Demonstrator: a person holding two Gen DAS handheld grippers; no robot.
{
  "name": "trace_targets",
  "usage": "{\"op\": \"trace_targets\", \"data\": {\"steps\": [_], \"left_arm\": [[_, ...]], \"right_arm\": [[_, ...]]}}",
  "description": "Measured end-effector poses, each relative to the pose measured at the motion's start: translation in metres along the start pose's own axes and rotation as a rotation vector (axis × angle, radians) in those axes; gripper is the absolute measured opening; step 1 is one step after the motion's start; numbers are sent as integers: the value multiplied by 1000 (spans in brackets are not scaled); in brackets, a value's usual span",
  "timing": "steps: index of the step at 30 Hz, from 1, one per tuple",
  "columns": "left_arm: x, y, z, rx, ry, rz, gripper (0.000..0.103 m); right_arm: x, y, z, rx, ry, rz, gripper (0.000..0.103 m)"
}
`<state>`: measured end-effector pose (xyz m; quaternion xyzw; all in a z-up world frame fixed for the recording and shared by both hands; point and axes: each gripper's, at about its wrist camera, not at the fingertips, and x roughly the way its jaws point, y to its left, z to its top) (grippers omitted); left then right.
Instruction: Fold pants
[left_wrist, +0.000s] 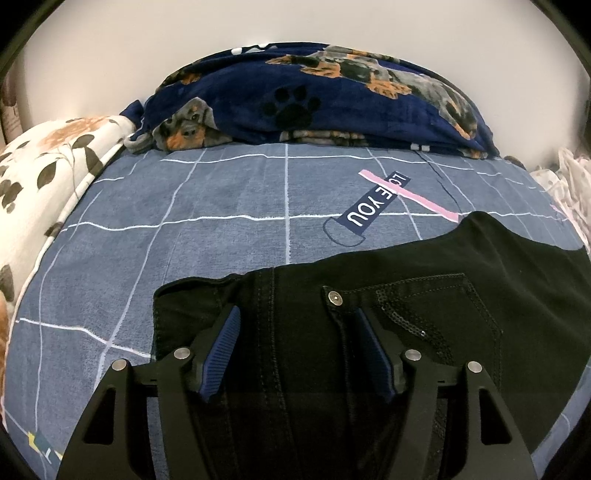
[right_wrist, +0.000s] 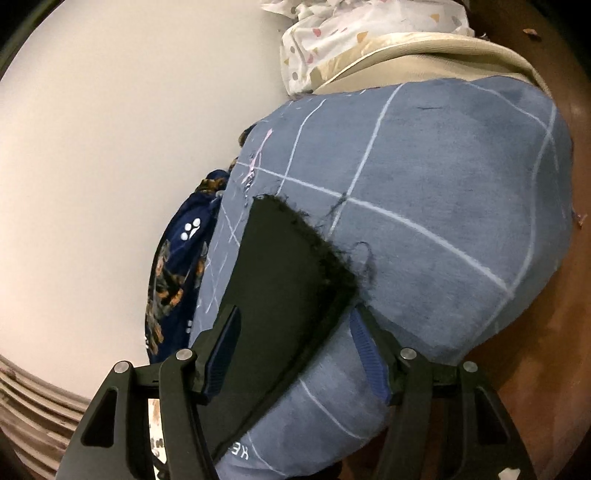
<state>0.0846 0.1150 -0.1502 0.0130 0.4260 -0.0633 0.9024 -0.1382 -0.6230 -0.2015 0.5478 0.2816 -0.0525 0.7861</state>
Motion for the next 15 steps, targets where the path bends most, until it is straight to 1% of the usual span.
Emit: {"op": "trace_targets", "data": {"steps": [5, 7, 8, 9, 12, 15], "left_arm": [[0, 0, -1, 0, -1, -1, 66], [0, 1, -1, -2, -2, -4, 66], [0, 0, 0, -2, -1, -3, 66], [0, 1, 0, -1, -1, -3, 66], [-1, 0, 0, -2, -3, -4, 66], [-1, -1, 1, -2, -4, -7, 67]], "right_arm": [[24, 18, -4, -61, 28, -13, 59], [30, 23, -5, -85, 25, -40, 45], [37, 24, -5, -94, 46, -75, 21], [43, 22, -5, -93, 68, -109, 8], [41, 15, -5, -58, 62, -90, 7], [37, 15, -5, -57, 63, -95, 7]]}}
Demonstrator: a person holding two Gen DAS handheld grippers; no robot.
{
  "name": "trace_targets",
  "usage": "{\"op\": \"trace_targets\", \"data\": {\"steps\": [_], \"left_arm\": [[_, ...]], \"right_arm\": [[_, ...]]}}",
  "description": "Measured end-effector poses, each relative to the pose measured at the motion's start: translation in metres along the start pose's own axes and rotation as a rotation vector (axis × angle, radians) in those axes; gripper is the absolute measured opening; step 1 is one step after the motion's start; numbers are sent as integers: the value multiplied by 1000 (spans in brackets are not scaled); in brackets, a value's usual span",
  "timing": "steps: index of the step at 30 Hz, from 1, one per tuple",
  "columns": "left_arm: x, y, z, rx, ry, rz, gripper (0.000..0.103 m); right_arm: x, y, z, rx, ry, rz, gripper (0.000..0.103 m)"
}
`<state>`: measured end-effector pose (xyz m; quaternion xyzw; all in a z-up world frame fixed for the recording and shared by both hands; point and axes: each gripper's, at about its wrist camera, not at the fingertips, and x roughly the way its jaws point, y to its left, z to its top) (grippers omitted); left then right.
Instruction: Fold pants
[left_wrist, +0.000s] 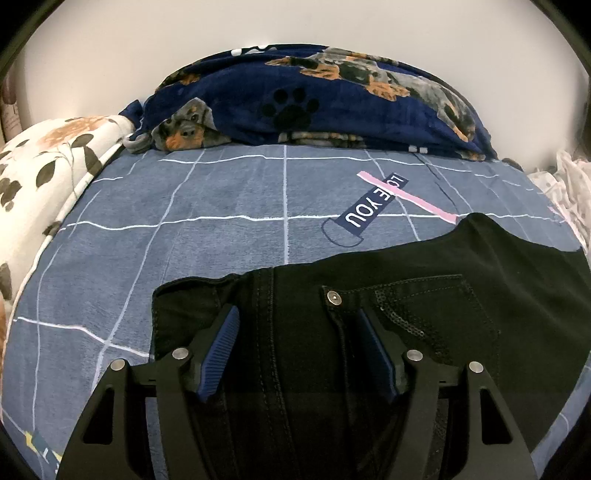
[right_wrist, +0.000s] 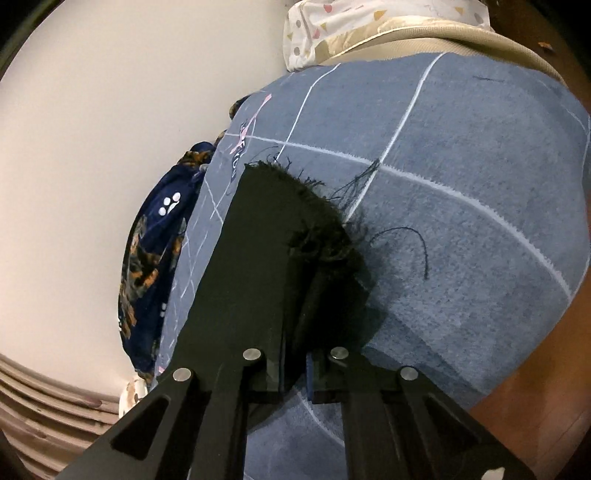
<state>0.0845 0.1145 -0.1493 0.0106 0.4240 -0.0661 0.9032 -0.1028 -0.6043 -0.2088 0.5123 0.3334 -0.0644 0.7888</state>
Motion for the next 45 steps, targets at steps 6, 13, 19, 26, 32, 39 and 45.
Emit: {"op": "trace_targets", "data": {"steps": [6, 13, 19, 26, 32, 39, 45], "left_arm": [[0, 0, -1, -1, 0, -1, 68], [0, -1, -1, 1, -2, -2, 70], [0, -2, 0, 4, -4, 0, 71], [0, -1, -1, 2, -4, -3, 71], [0, -3, -1, 2, -6, -4, 71], [0, -2, -2, 3, -6, -4, 72], [0, -2, -3, 3, -7, -4, 73]], "right_arm": [[-7, 1, -1, 39, -21, 19, 7], [-20, 54, -1, -112, -55, 26, 8], [-16, 112, -19, -246, -31, 75, 8], [5, 167, -55, -353, 45, 149, 8], [37, 205, -101, -438, 166, 202, 9], [87, 231, -161, -535, 333, 208, 9], [115, 226, -192, -558, 430, 181, 9]]}}
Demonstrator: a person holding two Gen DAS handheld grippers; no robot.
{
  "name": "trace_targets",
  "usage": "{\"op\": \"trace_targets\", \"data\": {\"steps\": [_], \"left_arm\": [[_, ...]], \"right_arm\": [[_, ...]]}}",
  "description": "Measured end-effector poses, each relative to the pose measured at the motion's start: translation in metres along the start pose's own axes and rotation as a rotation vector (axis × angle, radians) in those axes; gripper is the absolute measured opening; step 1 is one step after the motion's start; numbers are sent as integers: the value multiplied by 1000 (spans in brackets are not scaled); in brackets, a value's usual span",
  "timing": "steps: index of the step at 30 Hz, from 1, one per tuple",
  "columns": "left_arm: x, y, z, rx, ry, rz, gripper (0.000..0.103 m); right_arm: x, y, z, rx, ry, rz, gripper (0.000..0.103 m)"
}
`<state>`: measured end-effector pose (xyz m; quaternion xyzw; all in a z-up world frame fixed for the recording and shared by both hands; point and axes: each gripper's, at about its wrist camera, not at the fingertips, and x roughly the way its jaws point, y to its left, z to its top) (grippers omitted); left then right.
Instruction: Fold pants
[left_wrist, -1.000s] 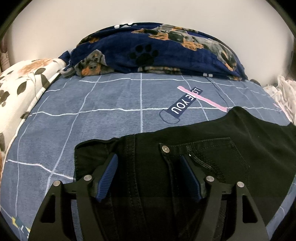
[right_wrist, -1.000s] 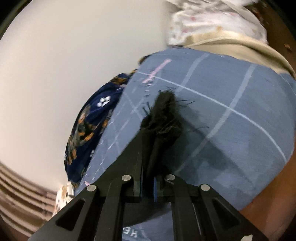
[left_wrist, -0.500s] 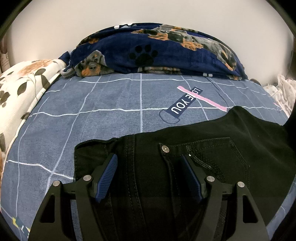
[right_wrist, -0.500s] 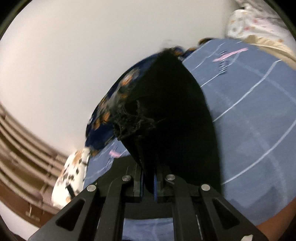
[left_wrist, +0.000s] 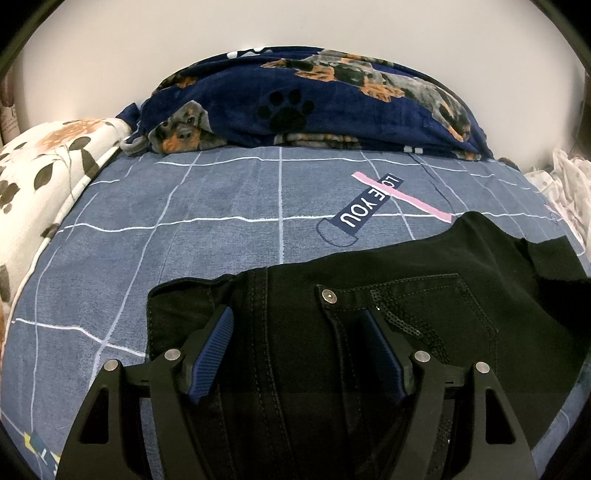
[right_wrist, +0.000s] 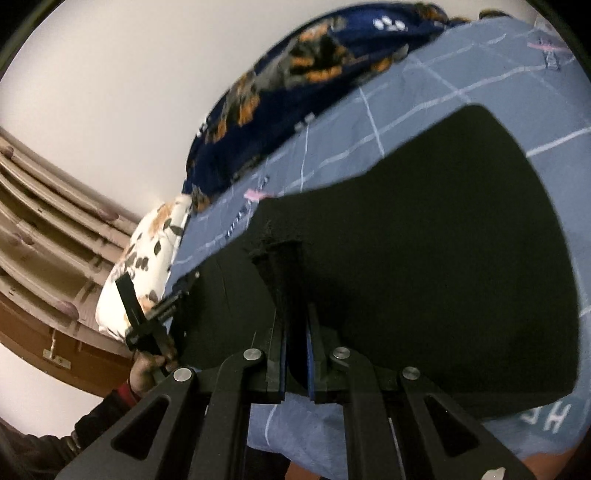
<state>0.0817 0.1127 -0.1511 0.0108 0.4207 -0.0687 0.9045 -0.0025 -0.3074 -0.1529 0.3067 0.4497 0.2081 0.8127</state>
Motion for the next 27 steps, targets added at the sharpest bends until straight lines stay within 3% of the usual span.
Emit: {"op": "trace_targets", "data": {"steps": [4, 10, 17, 27], "left_arm": [[1, -3, 2, 2, -1, -3, 74], [-1, 0, -1, 1, -1, 0, 74], [0, -1, -1, 0, -2, -1, 75], [0, -2, -1, -1, -3, 0, 76]], "right_arm": [[1, -3, -2, 25, 1, 14, 9], [-1, 13, 5, 10, -48, 110, 9], [46, 19, -20, -74, 74, 46, 10], [53, 22, -23, -112, 95, 22, 13]]}}
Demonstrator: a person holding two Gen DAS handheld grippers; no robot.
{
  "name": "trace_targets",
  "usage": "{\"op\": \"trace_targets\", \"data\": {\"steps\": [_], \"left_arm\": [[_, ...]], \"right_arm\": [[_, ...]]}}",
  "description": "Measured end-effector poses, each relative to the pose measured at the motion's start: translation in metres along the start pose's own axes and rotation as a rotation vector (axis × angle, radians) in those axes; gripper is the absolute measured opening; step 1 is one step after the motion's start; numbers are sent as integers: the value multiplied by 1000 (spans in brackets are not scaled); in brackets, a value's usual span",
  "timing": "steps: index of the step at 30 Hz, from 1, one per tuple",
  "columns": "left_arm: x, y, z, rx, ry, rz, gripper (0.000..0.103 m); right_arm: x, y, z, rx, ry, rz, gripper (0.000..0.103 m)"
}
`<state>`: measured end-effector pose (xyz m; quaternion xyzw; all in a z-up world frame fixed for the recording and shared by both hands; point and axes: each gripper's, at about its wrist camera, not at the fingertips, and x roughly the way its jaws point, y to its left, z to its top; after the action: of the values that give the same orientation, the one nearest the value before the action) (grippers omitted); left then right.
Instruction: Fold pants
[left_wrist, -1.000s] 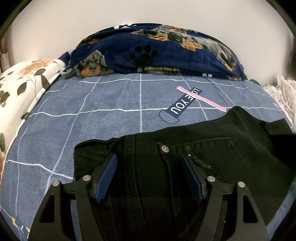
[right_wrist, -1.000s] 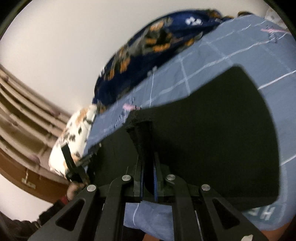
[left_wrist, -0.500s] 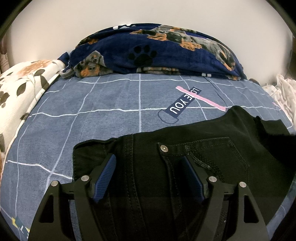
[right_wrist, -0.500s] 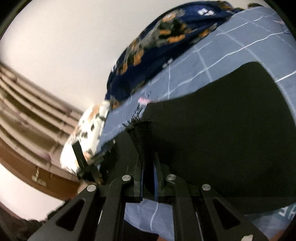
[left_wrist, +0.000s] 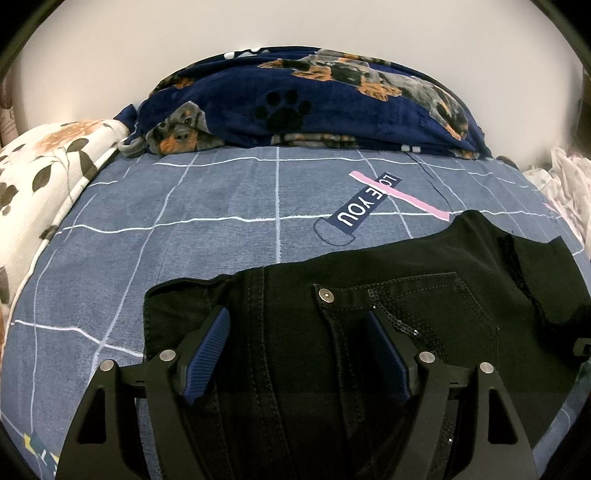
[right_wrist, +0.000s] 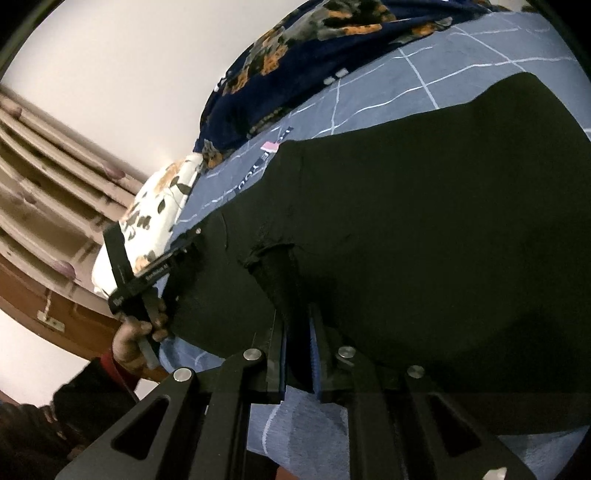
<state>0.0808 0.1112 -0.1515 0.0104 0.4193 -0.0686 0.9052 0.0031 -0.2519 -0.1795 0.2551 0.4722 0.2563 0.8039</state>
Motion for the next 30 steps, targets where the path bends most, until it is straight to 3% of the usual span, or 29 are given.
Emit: {"op": "trace_targets", "data": {"steps": [5, 11, 14, 18, 19, 24, 30], "left_arm": [[0, -1, 0, 0, 0, 0, 77], [0, 0, 0, 0, -1, 0, 77], [0, 0, 0, 0, -1, 0, 77], [0, -1, 0, 2, -2, 1, 77], [0, -2, 0, 2, -1, 0, 77], [0, -2, -1, 2, -2, 1, 78], [0, -2, -1, 1, -2, 1, 79]], "right_arm": [[3, 3, -1, -14, 17, -12, 20], [7, 23, -4, -97, 47, 22, 52], [7, 30, -6, -107, 61, 98, 58], [-9, 4, 7, 98, 43, 381, 58], [-16, -2, 12, 134, 8, 395, 58], [-49, -31, 29, 191, -108, 317, 58], [-32, -34, 22, 157, -39, 234, 55]]}}
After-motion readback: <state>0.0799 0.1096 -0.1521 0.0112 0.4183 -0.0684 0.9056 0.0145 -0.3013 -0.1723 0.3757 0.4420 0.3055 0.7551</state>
